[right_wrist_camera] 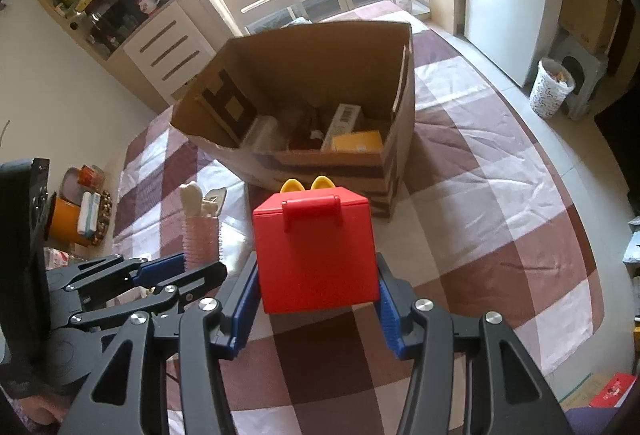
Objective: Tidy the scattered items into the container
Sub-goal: 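Lower the pink roller with the left tool while the right tool lowers the red box into the box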
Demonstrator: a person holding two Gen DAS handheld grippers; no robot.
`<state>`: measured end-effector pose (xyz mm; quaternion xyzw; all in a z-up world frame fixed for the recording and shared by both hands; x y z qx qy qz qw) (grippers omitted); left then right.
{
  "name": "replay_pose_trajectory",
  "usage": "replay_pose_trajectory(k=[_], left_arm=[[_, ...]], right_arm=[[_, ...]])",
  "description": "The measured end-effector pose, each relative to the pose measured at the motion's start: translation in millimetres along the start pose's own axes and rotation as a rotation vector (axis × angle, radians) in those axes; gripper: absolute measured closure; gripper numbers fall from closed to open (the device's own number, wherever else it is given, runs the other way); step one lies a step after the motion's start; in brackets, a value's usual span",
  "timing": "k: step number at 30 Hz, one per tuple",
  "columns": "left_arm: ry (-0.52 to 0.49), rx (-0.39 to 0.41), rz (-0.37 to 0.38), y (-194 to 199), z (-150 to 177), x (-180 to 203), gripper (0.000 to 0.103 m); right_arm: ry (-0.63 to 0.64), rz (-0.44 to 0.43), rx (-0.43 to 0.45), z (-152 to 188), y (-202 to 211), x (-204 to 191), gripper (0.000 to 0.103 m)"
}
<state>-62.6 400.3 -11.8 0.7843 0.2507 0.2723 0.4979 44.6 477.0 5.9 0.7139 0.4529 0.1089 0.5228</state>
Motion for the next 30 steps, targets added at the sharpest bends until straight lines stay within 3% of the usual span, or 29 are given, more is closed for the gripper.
replay_pose_trajectory(k=[21,30], left_arm=[[0.047,0.082,0.144,33.3,-86.3,-8.0,0.077],[0.054,0.123,0.133,28.4,-142.3,-20.4,0.077]], right_arm=[[0.003,-0.088,0.073,-74.2,14.1,-10.8,0.05],[0.016,-0.078,0.112,-116.3,4.6,-9.0,0.05]])
Point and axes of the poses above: each gripper's, at about its wrist camera, not at the fingertips, and y roughly against the way its jaws point, x to its right, z to its underside, the point moved 7 cm from there along -y, roughly the way its jaws point, and after that the axes turned 4 degrees about x, right-handed, at the moved point
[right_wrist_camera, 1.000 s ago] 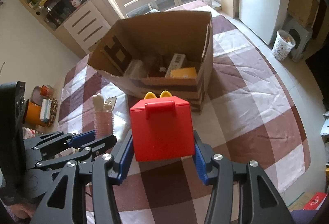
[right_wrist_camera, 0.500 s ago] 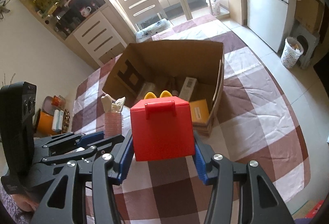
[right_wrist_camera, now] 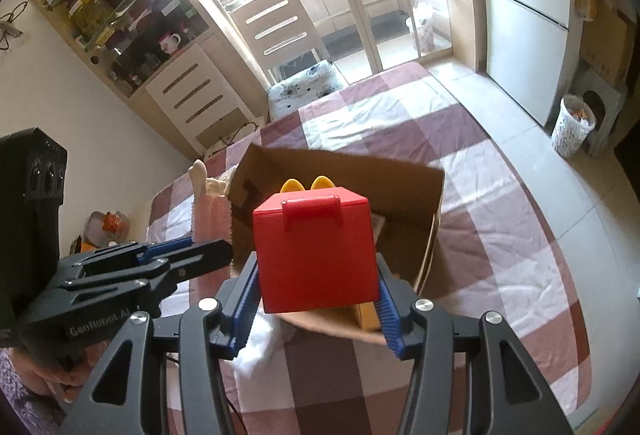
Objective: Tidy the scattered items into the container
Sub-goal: 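Lower the pink roller with the left tool while the right tool lowers the red box into the box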
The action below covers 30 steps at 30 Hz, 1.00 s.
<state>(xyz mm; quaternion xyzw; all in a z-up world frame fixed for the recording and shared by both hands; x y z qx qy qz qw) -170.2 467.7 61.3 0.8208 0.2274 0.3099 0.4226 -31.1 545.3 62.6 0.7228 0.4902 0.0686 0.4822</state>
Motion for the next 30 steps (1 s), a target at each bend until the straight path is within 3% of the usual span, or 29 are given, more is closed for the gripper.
replay_pose_trajectory(k=[10,18,30], left_arm=[[0.046,-0.025,0.005,-33.3,-28.2,-21.9,0.077],[0.034,-0.076,-0.043,-59.5,-13.4,-36.0,0.077],[-0.087,-0.098,-0.138,-82.3,5.6,-31.3,0.077]], right_arm=[[0.008,0.026,-0.013,-23.6,-36.8,7.7,0.05],[0.029,0.051,-0.062,-16.2,-63.5,8.0,0.05],[0.098,0.107,-0.137,8.9,-88.5,12.0,0.05]])
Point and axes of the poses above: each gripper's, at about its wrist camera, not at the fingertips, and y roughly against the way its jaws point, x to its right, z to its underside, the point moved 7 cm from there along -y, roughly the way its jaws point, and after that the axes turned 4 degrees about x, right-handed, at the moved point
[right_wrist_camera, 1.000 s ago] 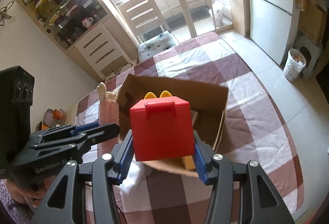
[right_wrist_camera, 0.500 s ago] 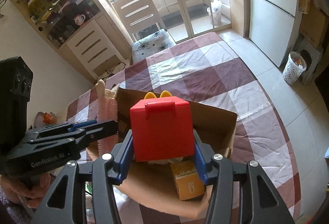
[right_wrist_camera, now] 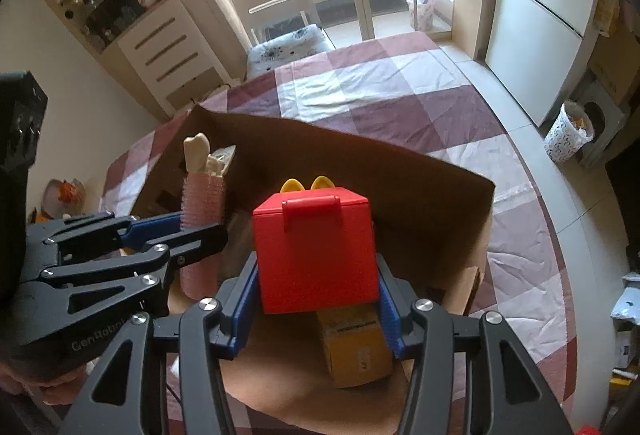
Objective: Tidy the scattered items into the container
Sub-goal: 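Lower the pink roller with the left tool while the right tool lowers the red box into the box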
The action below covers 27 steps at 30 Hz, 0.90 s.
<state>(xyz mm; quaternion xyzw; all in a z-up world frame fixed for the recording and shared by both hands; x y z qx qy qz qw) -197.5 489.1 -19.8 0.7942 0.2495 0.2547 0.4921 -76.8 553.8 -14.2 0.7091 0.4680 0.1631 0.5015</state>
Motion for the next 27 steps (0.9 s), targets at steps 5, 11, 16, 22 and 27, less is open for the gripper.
replay_pose_trajectory(k=[5,11,16,22,27], left_arm=[[-0.029,-0.017,0.004,-8.4,2.3,5.4,0.077],[-0.032,-0.042,-0.005,-19.0,8.7,0.5,0.077],[-0.001,-0.033,0.014,-17.2,11.4,-11.3,0.077],[0.023,-0.042,0.002,-20.4,15.1,-25.3,0.077],[0.01,-0.051,-0.004,-25.2,16.5,-21.8,0.077]], right_arm=[[0.032,0.041,-0.003,3.5,-3.0,5.0,0.05],[0.076,0.06,0.004,0.9,-4.8,3.9,0.05],[0.084,0.01,0.024,-10.4,-9.1,-4.1,0.05],[0.166,0.018,0.034,-16.1,-17.4,-16.9,0.05],[0.216,0.077,0.025,-13.8,-23.8,-16.3,0.05]])
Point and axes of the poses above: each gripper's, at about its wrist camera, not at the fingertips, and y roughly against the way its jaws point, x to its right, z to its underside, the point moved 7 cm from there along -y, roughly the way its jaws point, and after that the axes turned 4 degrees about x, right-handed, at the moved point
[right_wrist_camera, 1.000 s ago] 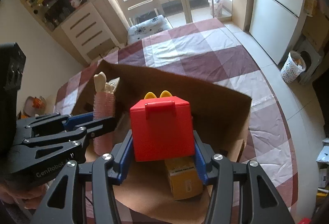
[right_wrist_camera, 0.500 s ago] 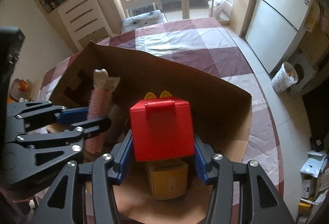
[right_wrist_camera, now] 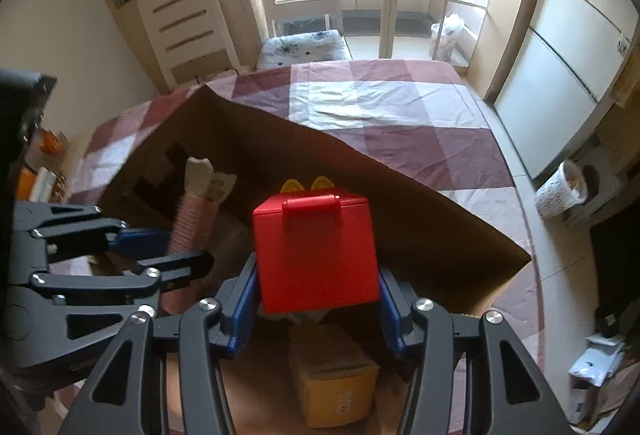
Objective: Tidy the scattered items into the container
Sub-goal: 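Lower the pink roller with the left tool while the right tool lowers the red box into the box, then open both tools to release the roller and red box inside the box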
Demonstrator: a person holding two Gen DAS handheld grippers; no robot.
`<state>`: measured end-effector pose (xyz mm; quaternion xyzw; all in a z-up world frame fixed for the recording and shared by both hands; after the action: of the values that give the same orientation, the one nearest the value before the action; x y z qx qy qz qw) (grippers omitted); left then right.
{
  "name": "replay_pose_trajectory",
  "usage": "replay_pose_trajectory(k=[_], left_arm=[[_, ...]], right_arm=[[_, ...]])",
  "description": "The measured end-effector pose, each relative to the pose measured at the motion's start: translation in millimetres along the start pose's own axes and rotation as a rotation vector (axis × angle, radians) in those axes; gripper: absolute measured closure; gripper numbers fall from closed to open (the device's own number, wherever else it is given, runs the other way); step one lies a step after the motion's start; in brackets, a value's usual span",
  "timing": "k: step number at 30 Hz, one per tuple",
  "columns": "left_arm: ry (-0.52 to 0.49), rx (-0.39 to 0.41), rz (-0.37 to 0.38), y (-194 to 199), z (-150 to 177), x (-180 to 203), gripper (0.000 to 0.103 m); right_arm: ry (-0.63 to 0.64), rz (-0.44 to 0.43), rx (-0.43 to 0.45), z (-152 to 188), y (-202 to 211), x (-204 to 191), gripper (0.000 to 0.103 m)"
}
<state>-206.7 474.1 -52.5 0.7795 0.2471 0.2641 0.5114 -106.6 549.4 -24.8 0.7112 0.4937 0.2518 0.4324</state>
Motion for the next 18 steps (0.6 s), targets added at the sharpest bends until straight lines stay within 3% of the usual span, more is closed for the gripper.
replay_pose_trajectory(k=[18], left_arm=[[0.003,-0.01,-0.006,-5.5,-0.4,2.3,0.073]], right_arm=[[-0.077,-0.016,-0.012,1.1,5.4,19.5,0.05]])
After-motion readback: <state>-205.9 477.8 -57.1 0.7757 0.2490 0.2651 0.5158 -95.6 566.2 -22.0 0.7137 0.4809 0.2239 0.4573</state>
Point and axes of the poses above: each gripper's, at about its wrist camera, not at the fingertips, and y roughly against the way its jaws point, x to its right, z to its underside, the point moved 7 cm from there along -y, roughly the way its jaws point, and after that the axes turned 4 degrees about x, right-handed, at the moved point
